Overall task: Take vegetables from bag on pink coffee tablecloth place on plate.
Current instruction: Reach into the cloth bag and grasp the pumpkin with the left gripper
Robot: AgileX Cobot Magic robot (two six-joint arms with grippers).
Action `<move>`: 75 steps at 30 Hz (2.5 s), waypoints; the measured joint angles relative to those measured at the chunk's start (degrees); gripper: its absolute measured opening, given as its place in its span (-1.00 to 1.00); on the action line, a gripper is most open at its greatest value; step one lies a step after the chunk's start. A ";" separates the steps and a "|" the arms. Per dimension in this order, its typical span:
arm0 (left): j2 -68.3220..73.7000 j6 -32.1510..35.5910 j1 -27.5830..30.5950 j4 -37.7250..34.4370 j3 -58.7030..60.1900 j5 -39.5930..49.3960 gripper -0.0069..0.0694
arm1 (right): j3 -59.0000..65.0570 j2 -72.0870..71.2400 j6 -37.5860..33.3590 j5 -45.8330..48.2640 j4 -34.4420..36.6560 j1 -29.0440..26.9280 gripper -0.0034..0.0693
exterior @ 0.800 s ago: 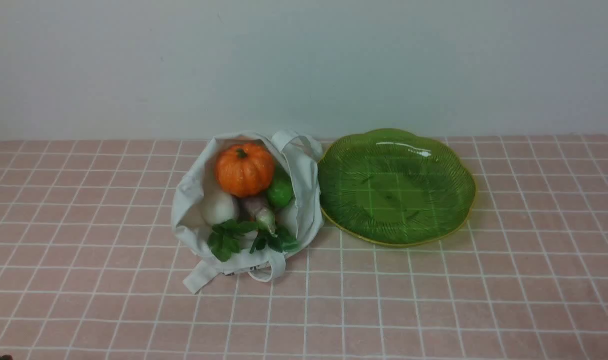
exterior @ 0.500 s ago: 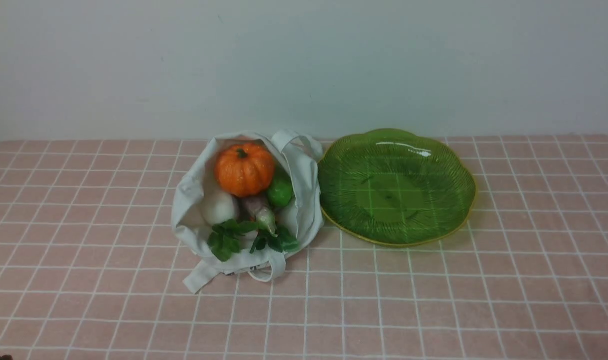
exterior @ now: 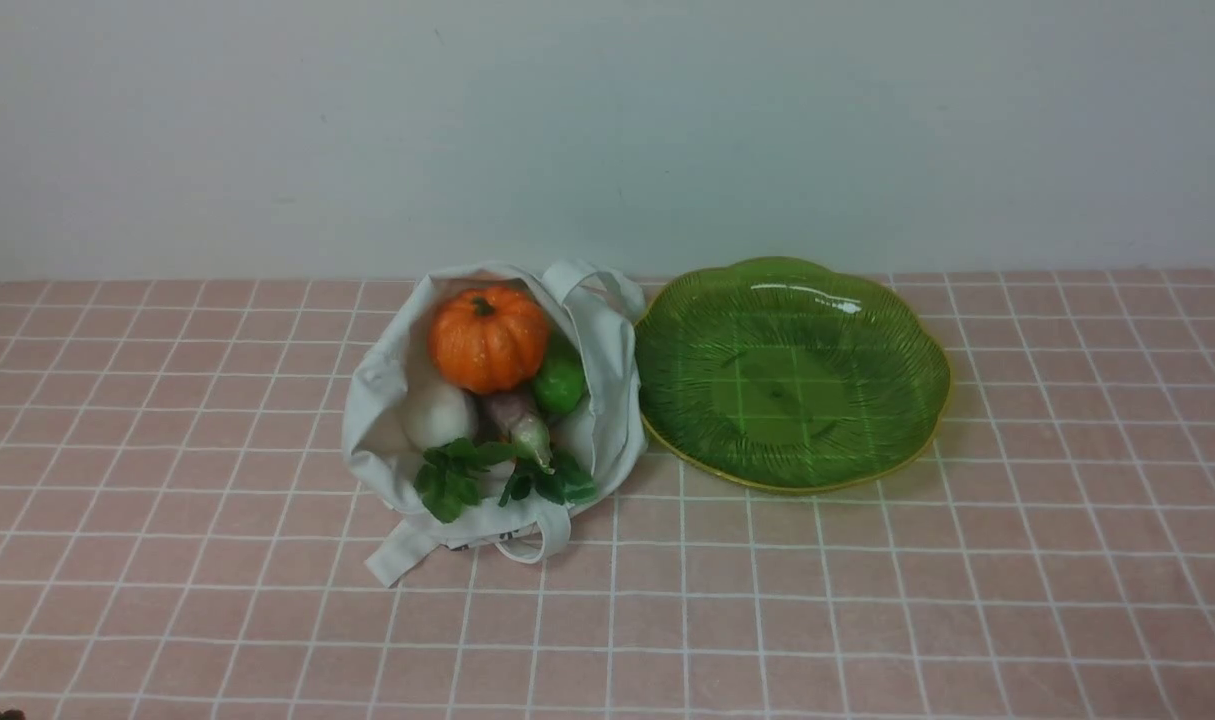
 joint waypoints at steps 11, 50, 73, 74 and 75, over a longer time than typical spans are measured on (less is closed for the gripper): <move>0.00 -0.01 0.00 2.17 0.00 0.05 -0.83 | 0.00 0.00 0.00 0.00 0.00 0.00 -0.95; 50.12 5.57 0.00 -22.50 -44.90 25.95 -0.49 | 0.00 0.00 0.00 0.00 0.00 0.00 -0.95; 95.96 16.95 -17.98 -24.33 -71.48 12.62 0.44 | 0.00 0.00 0.00 0.00 0.00 0.00 -0.95; 96.58 15.75 -17.98 -23.14 -71.72 11.83 0.44 | 0.00 0.00 0.00 0.00 0.00 0.00 -0.95; 97.14 14.71 -17.98 -22.17 -71.98 10.90 0.44 | 0.00 0.00 0.00 0.00 0.00 0.00 -0.95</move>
